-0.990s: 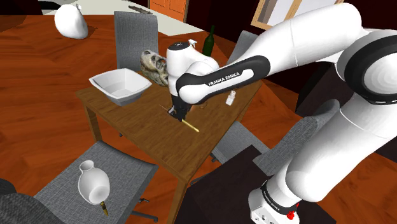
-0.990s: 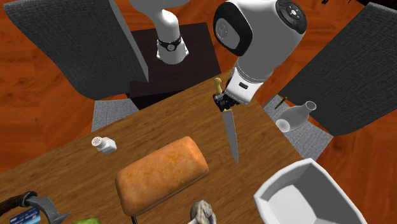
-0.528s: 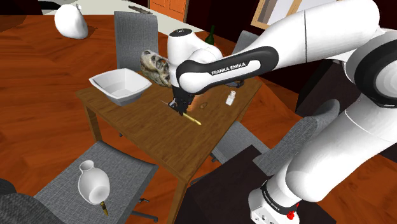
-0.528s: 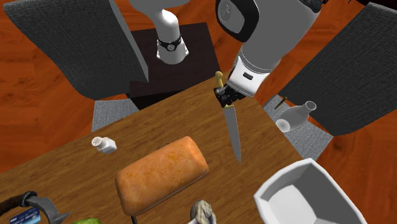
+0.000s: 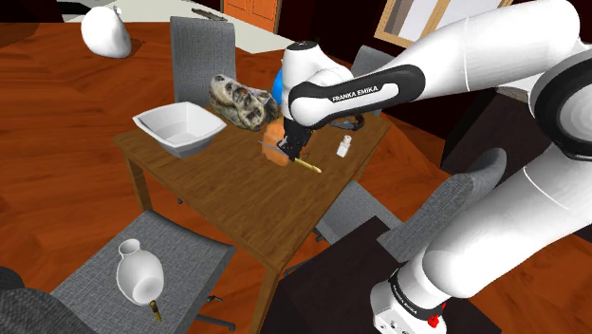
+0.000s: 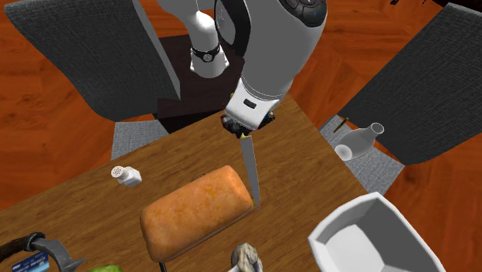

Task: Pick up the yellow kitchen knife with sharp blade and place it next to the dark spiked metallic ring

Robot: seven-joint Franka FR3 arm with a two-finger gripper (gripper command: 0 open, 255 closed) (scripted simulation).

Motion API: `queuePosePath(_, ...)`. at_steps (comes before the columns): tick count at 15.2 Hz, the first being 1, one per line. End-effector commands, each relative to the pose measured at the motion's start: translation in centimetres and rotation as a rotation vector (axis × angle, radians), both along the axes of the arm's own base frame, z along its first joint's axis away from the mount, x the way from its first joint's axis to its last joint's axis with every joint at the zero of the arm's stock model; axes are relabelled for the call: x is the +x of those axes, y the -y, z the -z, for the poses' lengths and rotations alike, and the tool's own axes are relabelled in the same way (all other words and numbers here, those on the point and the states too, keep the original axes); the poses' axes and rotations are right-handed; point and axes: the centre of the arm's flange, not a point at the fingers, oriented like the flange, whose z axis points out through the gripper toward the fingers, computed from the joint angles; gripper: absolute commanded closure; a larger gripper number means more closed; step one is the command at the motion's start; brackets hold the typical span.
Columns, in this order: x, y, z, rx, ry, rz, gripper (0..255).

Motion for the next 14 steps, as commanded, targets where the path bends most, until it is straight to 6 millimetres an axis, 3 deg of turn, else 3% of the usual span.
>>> queuePosePath(1, 0.5, 2.4, 0.0, 0.000, 0.000, -0.001, 255)
queuePosePath(14, 3.1, 19.4, 0.0, 0.000, 0.000, -0.001, 255)
